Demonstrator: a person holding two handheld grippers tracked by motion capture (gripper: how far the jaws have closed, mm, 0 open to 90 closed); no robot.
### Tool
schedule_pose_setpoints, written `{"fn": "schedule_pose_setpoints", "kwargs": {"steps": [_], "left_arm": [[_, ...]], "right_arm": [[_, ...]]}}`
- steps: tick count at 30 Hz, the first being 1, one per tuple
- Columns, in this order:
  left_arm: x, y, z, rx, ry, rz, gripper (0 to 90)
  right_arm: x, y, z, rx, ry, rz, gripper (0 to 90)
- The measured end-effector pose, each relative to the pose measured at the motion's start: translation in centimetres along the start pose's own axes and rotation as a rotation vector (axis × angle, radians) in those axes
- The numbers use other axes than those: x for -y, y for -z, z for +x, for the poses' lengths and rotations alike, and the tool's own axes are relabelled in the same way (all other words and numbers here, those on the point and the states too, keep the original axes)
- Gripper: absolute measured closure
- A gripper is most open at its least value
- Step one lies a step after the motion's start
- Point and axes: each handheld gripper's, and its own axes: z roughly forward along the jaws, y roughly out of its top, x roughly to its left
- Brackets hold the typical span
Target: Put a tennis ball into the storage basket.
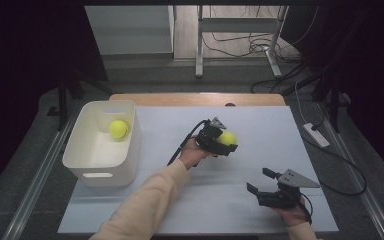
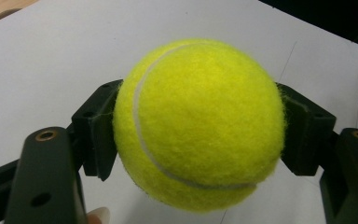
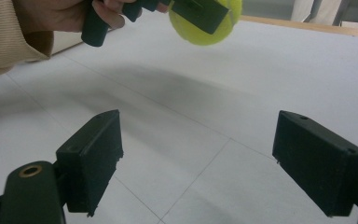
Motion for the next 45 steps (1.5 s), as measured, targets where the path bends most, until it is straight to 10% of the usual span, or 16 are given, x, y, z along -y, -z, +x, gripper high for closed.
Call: {"fn": "schedule_pose_setpoints", "kwargs": {"steps": [45], "left_arm": [[0.7,5.6,0.2,-0.041,0.004,-0.089,27.1]], "right_arm": [[0.1,0.0,-0.1,0.025,-0.006,0.008,15.8]]}}
